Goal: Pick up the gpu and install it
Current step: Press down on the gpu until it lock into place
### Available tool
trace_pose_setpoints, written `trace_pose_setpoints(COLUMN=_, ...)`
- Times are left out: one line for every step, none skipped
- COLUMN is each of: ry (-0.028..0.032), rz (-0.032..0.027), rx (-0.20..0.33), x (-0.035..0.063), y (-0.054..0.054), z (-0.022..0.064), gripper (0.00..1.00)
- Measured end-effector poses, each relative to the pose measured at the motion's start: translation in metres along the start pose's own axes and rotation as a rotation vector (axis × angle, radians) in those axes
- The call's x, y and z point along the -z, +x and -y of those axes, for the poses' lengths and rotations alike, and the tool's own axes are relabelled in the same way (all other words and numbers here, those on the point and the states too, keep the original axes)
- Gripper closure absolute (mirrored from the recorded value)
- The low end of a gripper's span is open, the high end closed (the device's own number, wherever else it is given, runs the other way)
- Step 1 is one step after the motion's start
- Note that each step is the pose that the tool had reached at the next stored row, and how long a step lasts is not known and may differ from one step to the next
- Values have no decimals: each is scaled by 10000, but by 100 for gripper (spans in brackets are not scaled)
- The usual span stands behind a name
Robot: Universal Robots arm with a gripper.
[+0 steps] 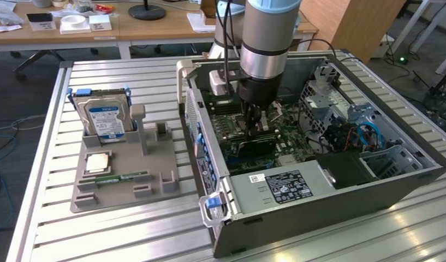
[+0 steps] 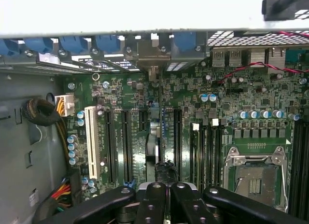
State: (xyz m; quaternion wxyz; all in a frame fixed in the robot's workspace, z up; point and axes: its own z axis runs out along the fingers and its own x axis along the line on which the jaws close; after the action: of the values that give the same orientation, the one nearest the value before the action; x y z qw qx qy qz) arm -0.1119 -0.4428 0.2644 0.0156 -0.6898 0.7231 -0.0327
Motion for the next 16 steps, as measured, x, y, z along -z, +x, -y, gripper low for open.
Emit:
trace_pose_setpoints(ry=0, rz=1, rx=1, x=-1, y=2, z=0, gripper=89)
trace_pose_setpoints(ry=0, rz=0, rx=2, x=0, y=3, z=1, gripper=89)
trace_pose_setpoints(ry=-1, rz=-1, rx=2, x=1, y=5, z=1, gripper=89)
trace_pose_setpoints(ry=-1, rz=-2, rx=1, x=4, y=6, z=1, gripper=89)
trace_pose_setpoints(ry=0, rz=-1, rx=1, x=13, y=6, z=1, gripper=89)
trace_pose_setpoints(ry=2, rz=3, rx=2, x=149, y=8, z=11, gripper=89)
trace_pose_setpoints(ry=1, rz=2, rx=2, x=149, y=8, z=11, gripper=89)
trace_pose_setpoints(ry=1, rz=3, rx=1, x=149, y=8, z=11, gripper=89)
trace_pose_setpoints(ry=1, rz=1, rx=2, x=149, y=8, z=11, gripper=89)
trace_pose_setpoints(ry=0, rz=1, rx=2, x=149, y=8, z=11, gripper=89)
trace_pose_setpoints(ry=1, rz=1, rx=2, x=149, y=9, z=11, gripper=89)
trace_pose_setpoints(ry=0, rz=0, rx=2, x=150, y=9, z=11, gripper=89)
trace_pose_setpoints(ry=0, rz=0, rx=2, x=150, y=9, z=11, gripper=89)
trace_pose_setpoints(ry=0, rz=1, rx=2, x=150, y=9, z=11, gripper=89)
trace_pose_setpoints(ry=0, rz=1, rx=2, x=150, y=9, z=11, gripper=89)
trace_pose_setpoints(ry=-1, rz=-1, rx=3, x=150, y=12, z=12, gripper=89)
